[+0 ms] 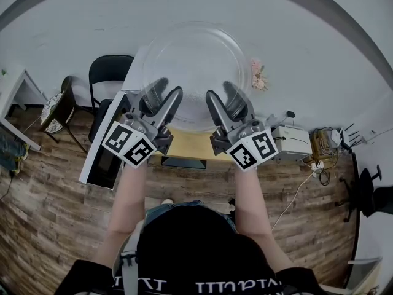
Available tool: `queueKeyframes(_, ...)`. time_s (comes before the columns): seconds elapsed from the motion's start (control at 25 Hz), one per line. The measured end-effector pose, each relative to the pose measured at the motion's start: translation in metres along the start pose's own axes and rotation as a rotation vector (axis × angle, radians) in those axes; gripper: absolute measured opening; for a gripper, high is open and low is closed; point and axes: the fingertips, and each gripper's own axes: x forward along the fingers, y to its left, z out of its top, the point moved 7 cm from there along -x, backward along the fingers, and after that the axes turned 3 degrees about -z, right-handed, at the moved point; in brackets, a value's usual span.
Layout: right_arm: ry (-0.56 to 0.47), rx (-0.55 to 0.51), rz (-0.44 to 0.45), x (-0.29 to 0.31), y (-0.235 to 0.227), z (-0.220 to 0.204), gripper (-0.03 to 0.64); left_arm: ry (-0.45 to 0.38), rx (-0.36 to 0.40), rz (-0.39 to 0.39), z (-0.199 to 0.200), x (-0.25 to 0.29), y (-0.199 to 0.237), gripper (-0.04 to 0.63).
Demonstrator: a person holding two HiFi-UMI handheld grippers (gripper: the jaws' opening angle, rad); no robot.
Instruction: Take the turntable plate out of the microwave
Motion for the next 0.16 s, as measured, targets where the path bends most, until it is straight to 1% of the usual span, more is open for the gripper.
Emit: queueKeyframes(0.16,0.002,-0.002,0.000,-0.0009,0.0007,0.0010,0.232,0.001,-0.001,0.002,0.0005,-0.0003,-0.0014,0.181)
